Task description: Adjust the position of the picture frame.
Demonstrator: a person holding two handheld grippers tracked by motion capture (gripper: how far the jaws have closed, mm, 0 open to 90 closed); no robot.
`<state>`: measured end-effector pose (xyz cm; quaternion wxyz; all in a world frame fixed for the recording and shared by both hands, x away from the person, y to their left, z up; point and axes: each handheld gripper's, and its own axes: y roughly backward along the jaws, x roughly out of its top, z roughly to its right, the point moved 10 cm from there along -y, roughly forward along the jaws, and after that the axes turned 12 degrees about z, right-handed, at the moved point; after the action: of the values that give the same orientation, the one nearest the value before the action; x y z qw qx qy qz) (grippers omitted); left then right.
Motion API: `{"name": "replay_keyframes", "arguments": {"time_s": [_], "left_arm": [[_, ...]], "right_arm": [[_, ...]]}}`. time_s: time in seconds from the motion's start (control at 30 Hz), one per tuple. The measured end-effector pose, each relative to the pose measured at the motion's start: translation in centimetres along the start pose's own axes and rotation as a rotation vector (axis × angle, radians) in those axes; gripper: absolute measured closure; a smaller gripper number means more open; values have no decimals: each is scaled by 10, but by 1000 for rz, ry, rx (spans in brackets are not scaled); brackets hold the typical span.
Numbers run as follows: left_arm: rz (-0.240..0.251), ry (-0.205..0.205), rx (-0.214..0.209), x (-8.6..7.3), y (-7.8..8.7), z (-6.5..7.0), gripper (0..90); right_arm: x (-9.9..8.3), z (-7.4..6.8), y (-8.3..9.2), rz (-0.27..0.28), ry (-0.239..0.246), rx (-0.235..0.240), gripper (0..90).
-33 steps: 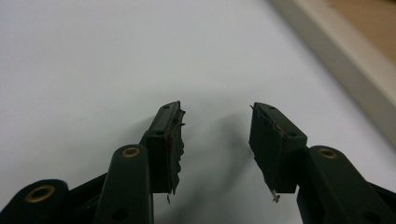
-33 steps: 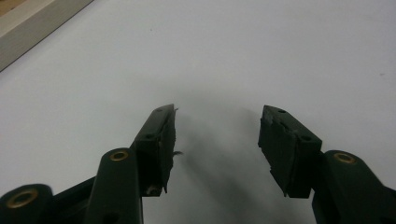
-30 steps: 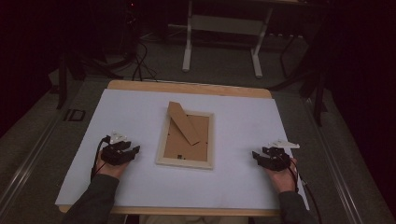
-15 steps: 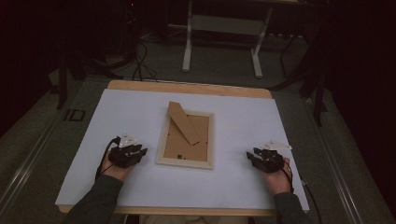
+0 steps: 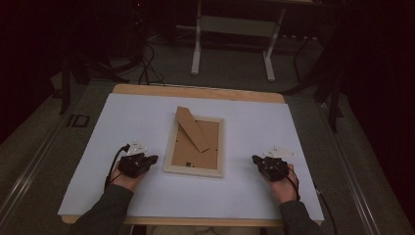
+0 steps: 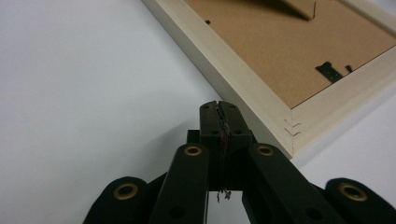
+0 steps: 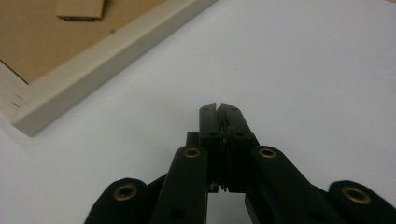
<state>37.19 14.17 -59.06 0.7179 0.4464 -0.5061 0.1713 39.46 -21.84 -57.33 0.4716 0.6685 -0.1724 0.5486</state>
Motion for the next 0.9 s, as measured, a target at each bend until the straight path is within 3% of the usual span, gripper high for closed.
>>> {"name": "replay_keyframes", "arguments": {"time_s": [0.17,0.27,0.4,0.9], "left_arm": [[-7,-6,-10,-2,-5,4,900],[-12,-41,-10,-2,-9,9,900],[-18,-51,-13,-2,-10,12,900],[-56,-67,-30,-9,-14,19,900]], "right_arm": [[2,-5,-4,-5,-9,17,887],[6,-11,-8,-9,-4,32,882],[8,-16,-12,-9,0,44,882],[25,-45,-28,5,36,101,894]]}}
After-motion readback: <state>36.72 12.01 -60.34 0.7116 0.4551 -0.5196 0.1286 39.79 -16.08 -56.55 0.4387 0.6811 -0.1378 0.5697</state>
